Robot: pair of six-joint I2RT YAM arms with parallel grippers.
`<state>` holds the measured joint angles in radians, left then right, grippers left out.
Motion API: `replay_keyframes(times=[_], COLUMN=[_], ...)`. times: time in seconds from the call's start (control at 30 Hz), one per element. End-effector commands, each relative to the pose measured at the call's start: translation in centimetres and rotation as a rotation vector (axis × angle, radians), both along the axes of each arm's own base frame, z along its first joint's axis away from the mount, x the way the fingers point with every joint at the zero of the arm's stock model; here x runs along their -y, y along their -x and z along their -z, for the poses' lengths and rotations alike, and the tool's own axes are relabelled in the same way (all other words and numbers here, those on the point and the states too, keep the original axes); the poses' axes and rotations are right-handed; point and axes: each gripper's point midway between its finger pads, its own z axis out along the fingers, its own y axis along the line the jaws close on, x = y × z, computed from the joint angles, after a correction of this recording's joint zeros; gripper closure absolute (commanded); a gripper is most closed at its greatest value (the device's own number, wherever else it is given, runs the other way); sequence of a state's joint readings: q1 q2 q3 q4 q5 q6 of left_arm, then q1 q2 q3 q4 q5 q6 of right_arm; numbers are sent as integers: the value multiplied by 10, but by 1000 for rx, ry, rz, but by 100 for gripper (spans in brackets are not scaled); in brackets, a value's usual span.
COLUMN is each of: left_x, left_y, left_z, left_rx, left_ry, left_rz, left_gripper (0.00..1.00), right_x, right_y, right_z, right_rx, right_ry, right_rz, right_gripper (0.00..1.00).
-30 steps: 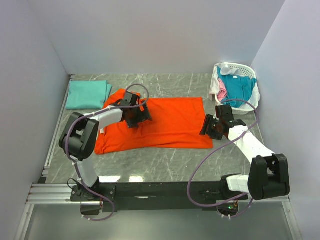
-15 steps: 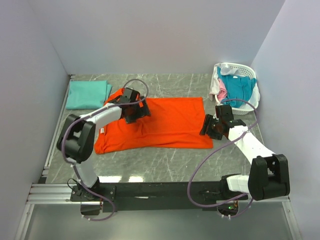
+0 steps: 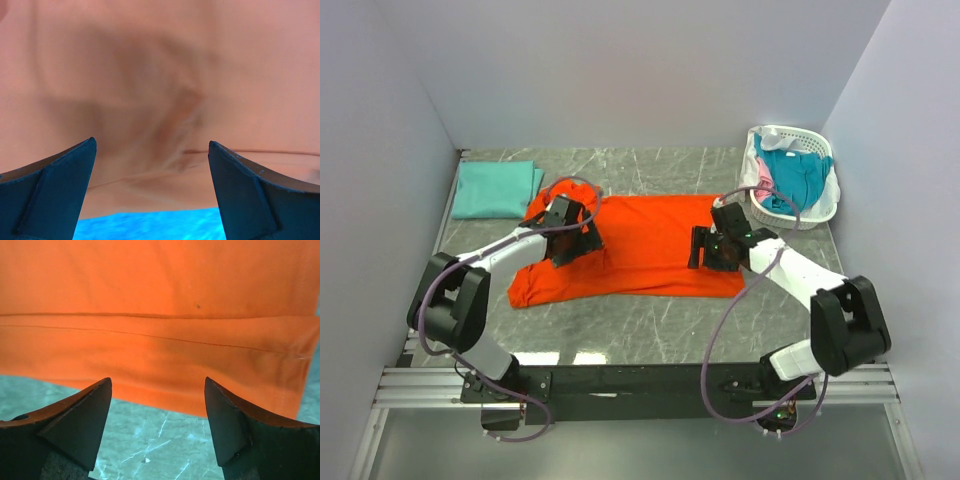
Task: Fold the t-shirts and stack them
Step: Fold the tshirt
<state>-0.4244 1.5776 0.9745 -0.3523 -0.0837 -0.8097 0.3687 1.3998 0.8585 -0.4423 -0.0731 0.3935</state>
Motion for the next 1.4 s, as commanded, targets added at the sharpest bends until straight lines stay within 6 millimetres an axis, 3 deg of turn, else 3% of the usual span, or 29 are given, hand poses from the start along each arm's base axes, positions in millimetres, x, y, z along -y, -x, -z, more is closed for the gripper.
replay_keyframes(times=[0.0,0.13,0.37,0.53,0.67,0.87,0.93,1.1,1.23,1.37], left_x=[-7,-9,-18,-17,-24,-32,-34,-35,-29,-40], left_y=[5,16,49,65,90,124,128,114,80,38], left_z=[12,23,36,43,47,51,48,18,-23,-54], left_rx=[-17,-51,-93,-117,-146,-196,-194,-105,-4,73], left_ry=[14,26,48,86,95,96,98,103,88,2], left_rz=[-41,-51,-75,-83,-107,-144,-160,-160,-146,-198], left_gripper=[0,1,1,1,1,1,1,1,1,1], right_x=[1,5,25,29,30,32,31,28,20,18], right_y=[-10,4,58,82,103,118,123,107,76,48], right_z=[13,36,63,58,58,56,56,28,-17,-45], right_rx=[-1,-70,-185,-168,-202,-218,-229,-121,20,100], right_ry=[47,57,86,33,-9,-39,-52,-78,-108,-88], right_rz=[37,59,115,152,191,222,225,205,160,157], right_gripper=[19,17,16,16,16,16,16,15,15,15])
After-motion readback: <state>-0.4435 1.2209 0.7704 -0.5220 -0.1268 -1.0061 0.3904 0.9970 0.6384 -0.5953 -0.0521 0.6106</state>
